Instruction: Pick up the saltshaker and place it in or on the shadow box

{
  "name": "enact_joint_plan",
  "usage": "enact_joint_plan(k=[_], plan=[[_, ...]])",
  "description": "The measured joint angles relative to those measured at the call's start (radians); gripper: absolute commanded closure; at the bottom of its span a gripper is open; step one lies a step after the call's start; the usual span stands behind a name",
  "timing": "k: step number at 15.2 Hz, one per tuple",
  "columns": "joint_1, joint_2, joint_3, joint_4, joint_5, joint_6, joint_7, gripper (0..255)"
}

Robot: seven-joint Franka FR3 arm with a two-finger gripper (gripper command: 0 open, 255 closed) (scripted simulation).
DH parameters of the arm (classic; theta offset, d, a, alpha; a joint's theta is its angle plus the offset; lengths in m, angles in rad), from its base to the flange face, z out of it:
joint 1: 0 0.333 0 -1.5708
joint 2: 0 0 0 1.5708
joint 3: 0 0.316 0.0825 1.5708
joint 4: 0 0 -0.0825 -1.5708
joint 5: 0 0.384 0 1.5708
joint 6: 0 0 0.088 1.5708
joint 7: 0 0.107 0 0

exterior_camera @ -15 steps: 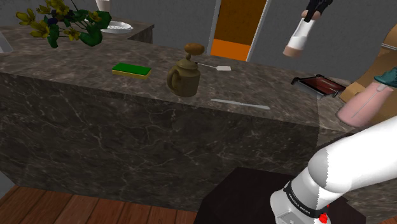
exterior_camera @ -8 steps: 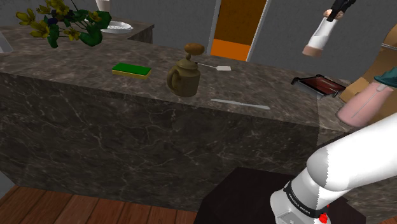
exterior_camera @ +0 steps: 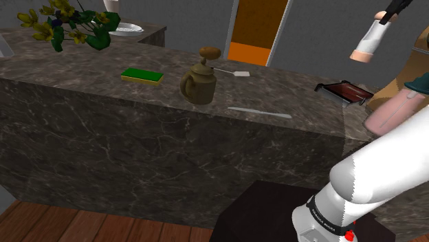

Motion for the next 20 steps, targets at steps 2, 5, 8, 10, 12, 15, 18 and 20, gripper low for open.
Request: enact_joint_plan(k=[2, 5, 8, 10, 12, 15, 18, 20], plan=[[-0.026, 0.047, -0.05, 0.051, 0.05, -0.012, -0.062, 255], [-0.077, 0.128, -0.119, 0.134, 0.136, -0.034, -0.152, 255], [-0.062, 0.083, -0.103, 0.054, 0.098, 0.014, -0.139, 255], [-0.054, 0.052, -0.09, -0.002, 0.071, 0.048, -0.125, 255], [-0.048, 0.021, -0.076, -0.061, 0.045, 0.083, -0.111, 255], [-0.043, -0.018, -0.059, -0.14, 0.015, 0.132, -0.09, 255], [-0.042, -0.057, -0.041, -0.218, -0.014, 0.178, -0.071, 255], [-0.043, -0.075, -0.036, -0.262, -0.026, 0.208, -0.063, 255]])
